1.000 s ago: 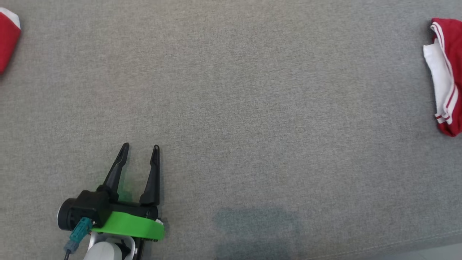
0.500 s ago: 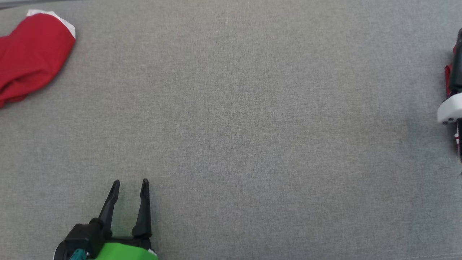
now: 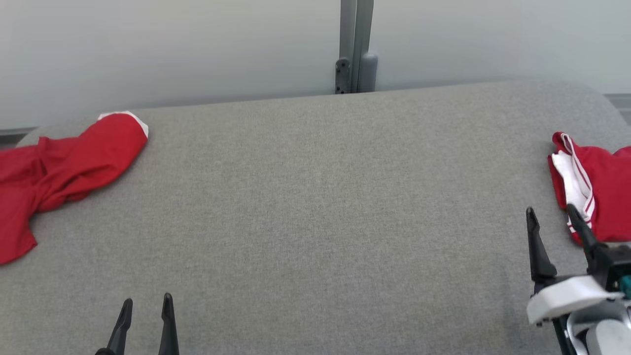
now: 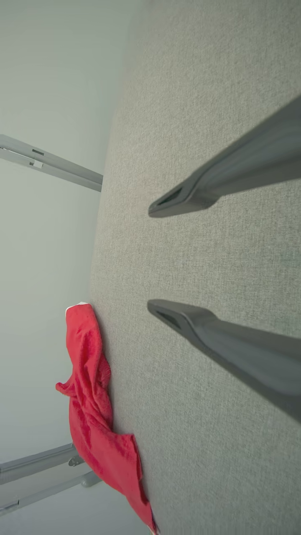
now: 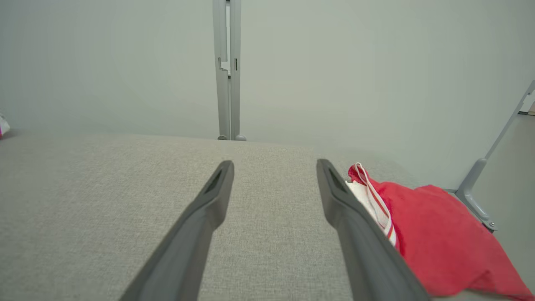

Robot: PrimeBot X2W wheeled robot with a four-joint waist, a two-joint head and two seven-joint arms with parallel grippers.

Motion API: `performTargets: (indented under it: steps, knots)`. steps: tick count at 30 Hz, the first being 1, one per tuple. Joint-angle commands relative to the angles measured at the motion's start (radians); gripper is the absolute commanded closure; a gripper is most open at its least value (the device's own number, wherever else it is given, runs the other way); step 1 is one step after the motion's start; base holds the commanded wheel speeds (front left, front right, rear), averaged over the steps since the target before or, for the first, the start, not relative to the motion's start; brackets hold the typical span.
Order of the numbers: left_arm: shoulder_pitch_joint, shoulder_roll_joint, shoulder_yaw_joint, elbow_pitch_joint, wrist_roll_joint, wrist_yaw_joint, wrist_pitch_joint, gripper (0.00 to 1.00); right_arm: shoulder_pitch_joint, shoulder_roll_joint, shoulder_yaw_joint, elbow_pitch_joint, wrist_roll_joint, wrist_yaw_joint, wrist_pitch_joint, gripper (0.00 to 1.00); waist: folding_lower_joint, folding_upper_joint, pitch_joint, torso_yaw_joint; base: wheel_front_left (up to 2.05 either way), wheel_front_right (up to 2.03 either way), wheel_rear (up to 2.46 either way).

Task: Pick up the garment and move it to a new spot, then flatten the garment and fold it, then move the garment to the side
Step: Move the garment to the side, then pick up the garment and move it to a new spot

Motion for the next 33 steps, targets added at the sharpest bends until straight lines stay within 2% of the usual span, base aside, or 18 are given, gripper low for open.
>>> performTargets:
  steps: [1,9,23,28,33]
  knots:
    - [0.019,0.001,0.006,-0.001,0.0,0.0,0.0,0.0,0.035,0.017,-0.008,-0.015,-0.005,-0.001,-0.003,0.0,0.0,-0.0001,-0.073,-0.005,0.0,0.0,0.0]
    - [0.029,0.001,0.022,0.005,-0.008,0.001,0.0,0.0,0.173,0.099,-0.013,-0.106,-0.042,-0.001,-0.003,0.0,0.0,-0.0001,-0.093,-0.012,0.0,0.0,0.0]
    - [0.012,0.001,0.009,0.008,-0.008,0.001,0.0,0.0,0.218,0.139,-0.015,-0.092,-0.057,-0.001,-0.003,0.0,0.0,-0.0001,-0.093,-0.008,0.0,0.0,0.0]
    - [-0.001,0.001,0.003,0.001,0.001,0.001,0.0,0.0,0.225,0.141,-0.019,-0.1,-0.054,-0.001,-0.003,0.0,0.0,-0.0001,-0.091,0.054,0.0,0.0,0.0]
    - [-0.012,0.001,-0.001,-0.005,0.018,0.002,0.0,0.0,0.237,0.143,-0.018,-0.095,-0.043,-0.001,-0.003,0.0,0.0,-0.0001,-0.09,0.191,0.0,0.0,0.0]
